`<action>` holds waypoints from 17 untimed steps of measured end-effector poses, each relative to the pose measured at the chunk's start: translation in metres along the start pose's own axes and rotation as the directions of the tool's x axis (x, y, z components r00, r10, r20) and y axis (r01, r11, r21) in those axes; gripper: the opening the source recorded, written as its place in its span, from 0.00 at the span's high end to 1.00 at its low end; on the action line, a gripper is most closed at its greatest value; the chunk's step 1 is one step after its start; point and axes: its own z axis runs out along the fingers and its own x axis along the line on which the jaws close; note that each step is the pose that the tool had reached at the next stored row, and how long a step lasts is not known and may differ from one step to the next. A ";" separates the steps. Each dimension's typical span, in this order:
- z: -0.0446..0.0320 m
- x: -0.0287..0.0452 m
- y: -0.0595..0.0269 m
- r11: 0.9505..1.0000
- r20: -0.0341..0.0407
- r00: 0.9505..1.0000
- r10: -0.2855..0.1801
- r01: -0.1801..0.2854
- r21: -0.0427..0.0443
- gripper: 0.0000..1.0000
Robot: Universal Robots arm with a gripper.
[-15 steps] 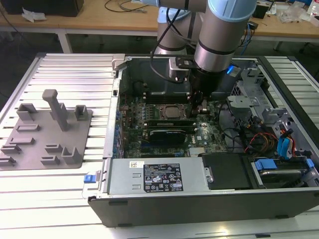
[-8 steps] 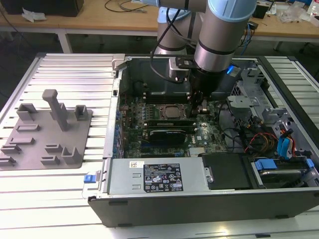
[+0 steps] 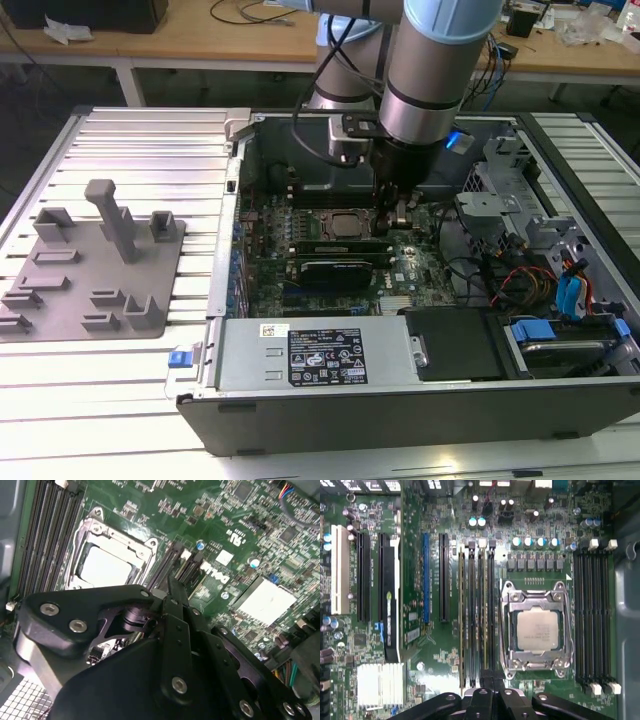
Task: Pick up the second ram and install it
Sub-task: 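Press down the second ram until it locks into place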
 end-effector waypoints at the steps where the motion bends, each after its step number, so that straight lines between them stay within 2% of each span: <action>1: 0.0000 0.0000 0.0009 1.000 0.000 1.000 0.000 0.000 0.000 0.92; 9: 0.0007 0.0003 0.0216 1.000 0.000 1.000 0.000 0.000 0.001 0.92; 17: 0.0024 0.0006 0.0330 1.000 0.000 1.000 0.000 0.000 0.002 0.92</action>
